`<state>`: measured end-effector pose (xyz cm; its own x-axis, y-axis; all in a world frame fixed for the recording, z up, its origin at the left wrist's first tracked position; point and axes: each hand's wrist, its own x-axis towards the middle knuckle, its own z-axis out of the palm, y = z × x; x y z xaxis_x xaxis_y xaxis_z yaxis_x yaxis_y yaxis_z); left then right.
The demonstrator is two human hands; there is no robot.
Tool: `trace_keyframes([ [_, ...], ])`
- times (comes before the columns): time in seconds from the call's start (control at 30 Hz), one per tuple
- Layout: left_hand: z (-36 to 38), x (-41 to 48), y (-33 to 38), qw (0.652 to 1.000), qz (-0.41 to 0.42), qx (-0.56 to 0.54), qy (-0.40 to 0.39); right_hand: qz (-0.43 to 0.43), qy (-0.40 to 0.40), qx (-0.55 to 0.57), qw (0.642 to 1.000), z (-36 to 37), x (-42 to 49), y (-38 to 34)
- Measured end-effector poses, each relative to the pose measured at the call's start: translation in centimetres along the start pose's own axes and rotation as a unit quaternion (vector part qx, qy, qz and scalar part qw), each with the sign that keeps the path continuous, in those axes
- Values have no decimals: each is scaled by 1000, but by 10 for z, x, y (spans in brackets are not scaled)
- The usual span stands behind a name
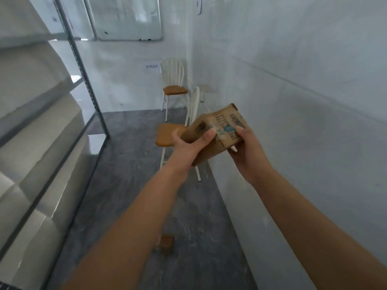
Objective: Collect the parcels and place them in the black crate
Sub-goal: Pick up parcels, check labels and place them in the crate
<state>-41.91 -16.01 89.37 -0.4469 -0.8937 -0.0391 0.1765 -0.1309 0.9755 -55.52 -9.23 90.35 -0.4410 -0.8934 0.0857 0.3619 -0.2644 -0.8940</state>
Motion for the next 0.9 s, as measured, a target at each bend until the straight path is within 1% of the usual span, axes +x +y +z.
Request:
trace_keyframes([
  [0.1, -3, -13, 22, 990, 107, 78, 53, -43, 2, -25, 999, 10, -9, -24],
  [0.17, -6, -25, 26, 975, 172, 118, 82, -64, -20, -66, 996, 16, -18, -34],
  [0.2, -8, -32, 26, 966, 203, 132, 91, -64, -38, -89, 993, 18, -23, -37],
  [0.27, -10, -43, 25, 947, 263, 154, 99, -38, -70, -111, 991, 23, -33, -38],
  [0.3, -11, -47, 24, 939, 285, 162, 101, -19, -78, -104, 991, 25, -37, -38],
  [0.37, -17, -53, 23, 934, 302, 169, 89, 2, -84, -85, 993, 28, -44, -37],
  [0.47, -26, -65, 28, 937, 315, 145, 47, -13, -74, -82, 994, 30, -46, -34],
  [0.53, -30, -74, 34, 947, 306, 93, 35, -35, -74, -84, 993, 31, -44, -31],
  [0.57, -33, -77, 37, 952, 295, 68, 46, -44, -84, -93, 991, 32, -43, -29],
  [0.6, -37, -80, 41, 957, 280, 43, 62, -51, -104, -107, 988, 32, -41, -29],
  [0.67, -48, -83, 49, 970, 229, -6, 87, -45, -176, -143, 973, 32, -39, -32],
  [0.73, -65, -85, 58, 986, 149, 15, 72, -10, -262, -193, 945, 35, -36, -38],
  [0.8, -82, -89, 66, 993, 79, 85, 4, 25, -317, -250, 914, 44, -35, -40],
  [0.83, -89, -92, 68, 992, 56, 109, -32, 33, -320, -264, 909, 50, -34, -39],
  [0.87, -96, -94, 69, 990, 45, 122, -54, 35, -308, -262, 914, 57, -33, -35],
  [0.9, -101, -96, 70, 989, 45, 127, -58, 31, -277, -245, 929, 66, -32, -30],
])
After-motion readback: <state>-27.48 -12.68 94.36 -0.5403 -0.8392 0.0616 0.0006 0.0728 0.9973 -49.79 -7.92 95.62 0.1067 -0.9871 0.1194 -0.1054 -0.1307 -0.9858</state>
